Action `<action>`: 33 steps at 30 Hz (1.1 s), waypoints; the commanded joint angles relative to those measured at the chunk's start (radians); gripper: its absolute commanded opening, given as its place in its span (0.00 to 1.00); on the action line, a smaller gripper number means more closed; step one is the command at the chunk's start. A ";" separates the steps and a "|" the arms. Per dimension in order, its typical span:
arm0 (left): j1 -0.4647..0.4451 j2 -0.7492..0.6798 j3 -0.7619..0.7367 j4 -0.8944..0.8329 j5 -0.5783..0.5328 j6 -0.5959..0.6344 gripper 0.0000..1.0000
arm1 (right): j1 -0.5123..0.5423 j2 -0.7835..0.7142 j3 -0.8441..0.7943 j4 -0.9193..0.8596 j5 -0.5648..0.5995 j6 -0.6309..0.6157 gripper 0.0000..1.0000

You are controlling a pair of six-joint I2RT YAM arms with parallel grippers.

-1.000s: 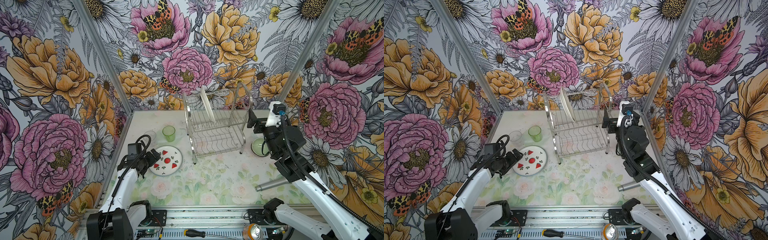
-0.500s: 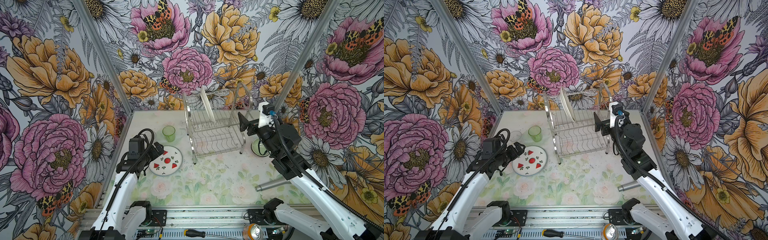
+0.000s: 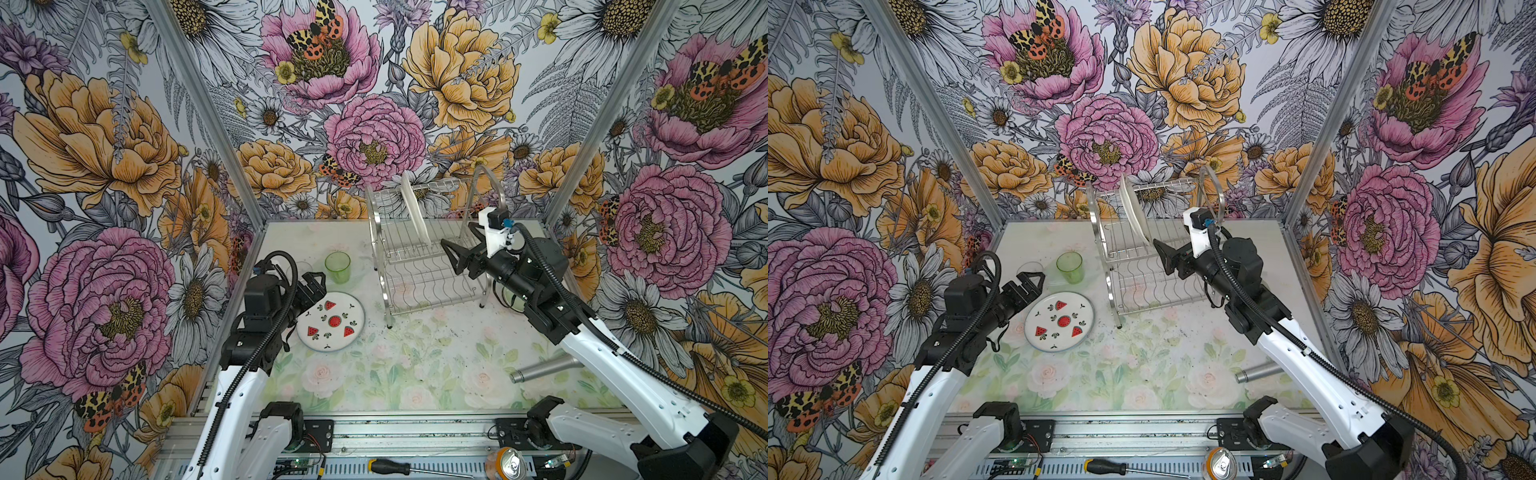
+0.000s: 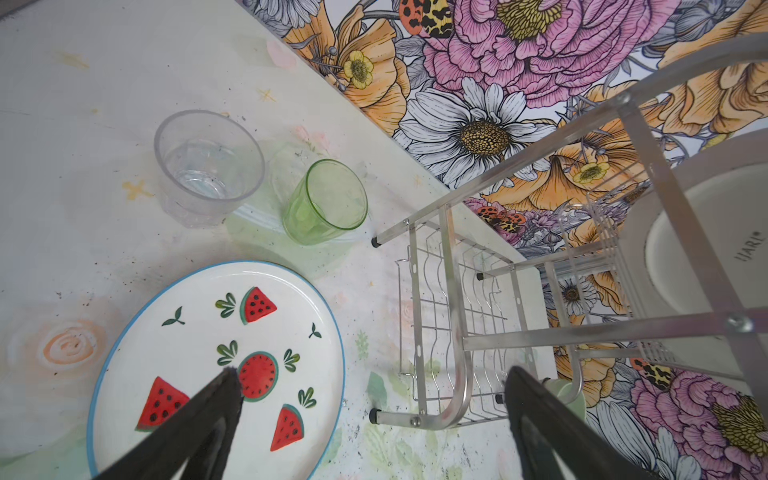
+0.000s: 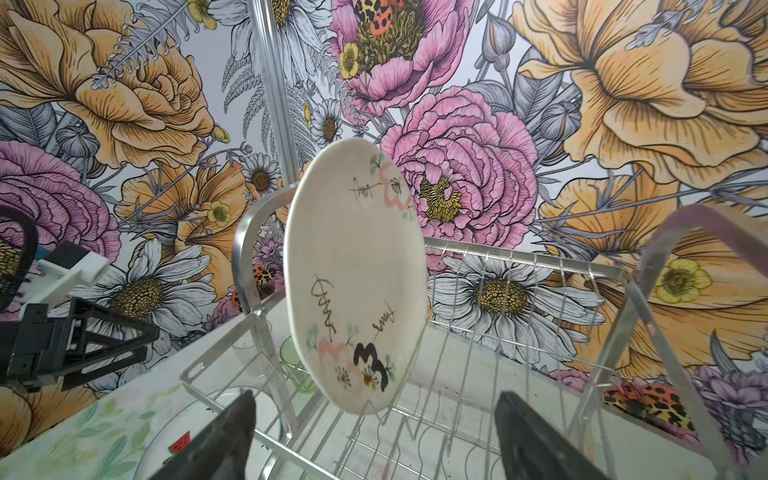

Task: Unload the mixed dishes from the dish rack
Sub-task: 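Reach the right gripper to the sketch-print white plate in the rack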

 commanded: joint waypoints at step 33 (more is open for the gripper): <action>-0.006 0.028 -0.128 0.243 0.089 -0.037 0.99 | 0.138 0.323 0.268 0.016 0.258 -0.072 0.78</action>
